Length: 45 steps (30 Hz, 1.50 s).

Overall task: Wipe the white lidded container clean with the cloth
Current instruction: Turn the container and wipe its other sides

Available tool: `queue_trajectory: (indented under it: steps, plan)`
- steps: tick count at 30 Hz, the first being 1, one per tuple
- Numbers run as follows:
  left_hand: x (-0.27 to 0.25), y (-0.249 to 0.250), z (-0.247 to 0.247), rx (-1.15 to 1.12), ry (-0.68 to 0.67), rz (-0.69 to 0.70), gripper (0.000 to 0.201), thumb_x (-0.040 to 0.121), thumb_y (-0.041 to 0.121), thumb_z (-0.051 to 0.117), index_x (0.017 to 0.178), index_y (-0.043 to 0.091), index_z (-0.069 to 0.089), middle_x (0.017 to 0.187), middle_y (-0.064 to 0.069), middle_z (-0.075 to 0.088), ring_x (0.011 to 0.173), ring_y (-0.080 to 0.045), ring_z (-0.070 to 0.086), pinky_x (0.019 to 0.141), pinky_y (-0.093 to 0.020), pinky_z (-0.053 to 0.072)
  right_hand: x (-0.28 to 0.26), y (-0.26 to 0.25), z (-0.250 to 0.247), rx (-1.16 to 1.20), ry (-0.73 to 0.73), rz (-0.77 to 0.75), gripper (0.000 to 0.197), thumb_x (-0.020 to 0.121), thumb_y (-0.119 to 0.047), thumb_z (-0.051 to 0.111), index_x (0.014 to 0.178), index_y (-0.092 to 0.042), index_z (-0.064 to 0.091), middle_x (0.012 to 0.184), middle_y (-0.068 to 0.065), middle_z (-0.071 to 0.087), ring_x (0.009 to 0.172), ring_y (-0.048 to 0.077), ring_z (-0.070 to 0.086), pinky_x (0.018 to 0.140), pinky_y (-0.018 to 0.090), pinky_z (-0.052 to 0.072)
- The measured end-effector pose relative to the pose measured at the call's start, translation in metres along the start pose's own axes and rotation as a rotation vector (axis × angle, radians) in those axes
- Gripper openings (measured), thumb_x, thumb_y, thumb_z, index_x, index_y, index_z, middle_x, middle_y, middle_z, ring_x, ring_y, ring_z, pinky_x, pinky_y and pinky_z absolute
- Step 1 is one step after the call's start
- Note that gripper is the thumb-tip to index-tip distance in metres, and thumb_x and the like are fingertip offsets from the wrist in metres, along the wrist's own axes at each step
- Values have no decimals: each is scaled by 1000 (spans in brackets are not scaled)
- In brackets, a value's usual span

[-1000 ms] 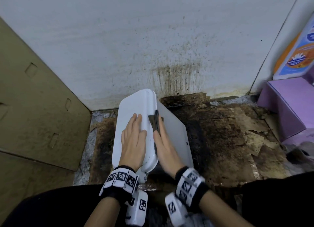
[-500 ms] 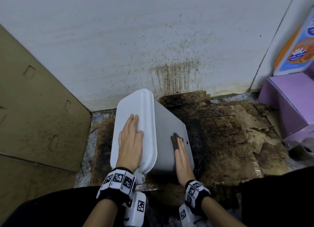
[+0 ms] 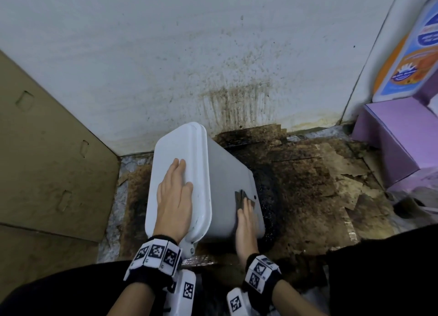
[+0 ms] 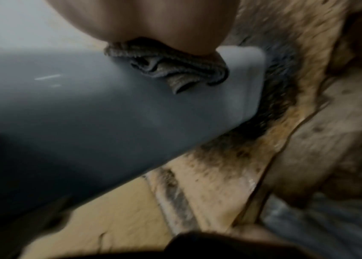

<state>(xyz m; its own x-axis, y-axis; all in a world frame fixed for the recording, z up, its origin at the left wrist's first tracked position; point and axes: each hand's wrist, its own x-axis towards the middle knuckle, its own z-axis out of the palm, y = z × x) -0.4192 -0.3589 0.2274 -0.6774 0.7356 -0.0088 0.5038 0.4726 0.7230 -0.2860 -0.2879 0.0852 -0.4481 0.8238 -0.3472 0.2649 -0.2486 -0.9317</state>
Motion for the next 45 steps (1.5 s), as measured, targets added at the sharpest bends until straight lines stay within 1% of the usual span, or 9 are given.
queue_trajectory:
  steps: [3, 7, 11, 16, 24, 29, 33, 40, 45]
  plan:
    - [1, -2, 0, -12, 6, -10, 61, 96, 39, 22, 156, 33, 21, 163, 18, 13, 149, 2, 8, 124, -33, 3, -31, -36, 21, 33, -36, -151, 52, 100, -43, 20, 151, -44, 10, 160, -29, 3, 151, -7, 2, 124, 25, -1]
    - [-1, -1, 0, -19, -1, -16, 61, 95, 39, 22, 156, 34, 18, 162, 20, 12, 149, 3, 6, 124, -32, 2, -47, -50, 29, -48, -77, -296, 62, 98, -55, 12, 158, -39, 13, 165, -26, 6, 150, -11, 3, 122, 24, 0]
    - [-3, 0, -1, -12, 1, -15, 61, 96, 38, 22, 157, 33, 20, 163, 19, 13, 149, 2, 7, 123, -29, 1, -34, -26, 13, -129, -106, -379, 52, 106, -45, 17, 157, -39, 15, 166, -24, 12, 152, -4, 9, 123, 26, 7]
    - [-4, 1, -1, -23, 11, -9, 61, 96, 38, 24, 157, 33, 20, 163, 21, 13, 148, 4, 7, 124, -34, 4, 0, 22, -17, -84, -98, -179, 43, 110, -35, 22, 151, -44, 13, 167, -17, 10, 152, -4, 7, 128, 34, 6]
    - [-4, 12, 4, 8, 21, 12, 53, 107, 18, 32, 157, 29, 21, 162, 18, 14, 149, 2, 8, 123, -28, 2, 15, 30, -20, -75, -52, 12, 49, 111, -23, 21, 159, -25, 13, 169, -4, 7, 153, 4, 4, 120, 18, -2]
    - [-2, 11, 3, 42, 31, 19, 53, 107, 16, 32, 157, 27, 20, 162, 17, 14, 148, 1, 8, 119, -21, 0, -6, -1, -1, 26, -16, -30, 48, 110, -24, 25, 154, -38, 12, 165, -17, 8, 152, -1, 4, 127, 30, 1]
    - [-1, 9, 3, 45, 39, 22, 53, 107, 16, 31, 158, 25, 20, 163, 15, 13, 149, 0, 7, 122, -25, 0, -36, -38, 21, 30, -12, -164, 52, 97, -50, 22, 149, -53, 13, 158, -36, 8, 149, -10, 5, 124, 26, 4]
    - [-2, 12, 5, 46, 27, 30, 52, 107, 19, 30, 158, 26, 20, 164, 14, 12, 149, 1, 6, 123, -28, 0, -38, -22, 9, -117, -43, -311, 61, 101, -53, 16, 159, -35, 17, 165, -24, 14, 151, -7, 10, 122, 23, 6]
    - [-3, 14, 4, 33, 36, 36, 55, 102, 29, 27, 157, 26, 22, 164, 14, 14, 149, 0, 8, 123, -29, 2, -12, 17, -18, -126, -93, -176, 47, 107, -42, 23, 153, -41, 11, 166, -19, 9, 151, -6, 8, 122, 16, 3]
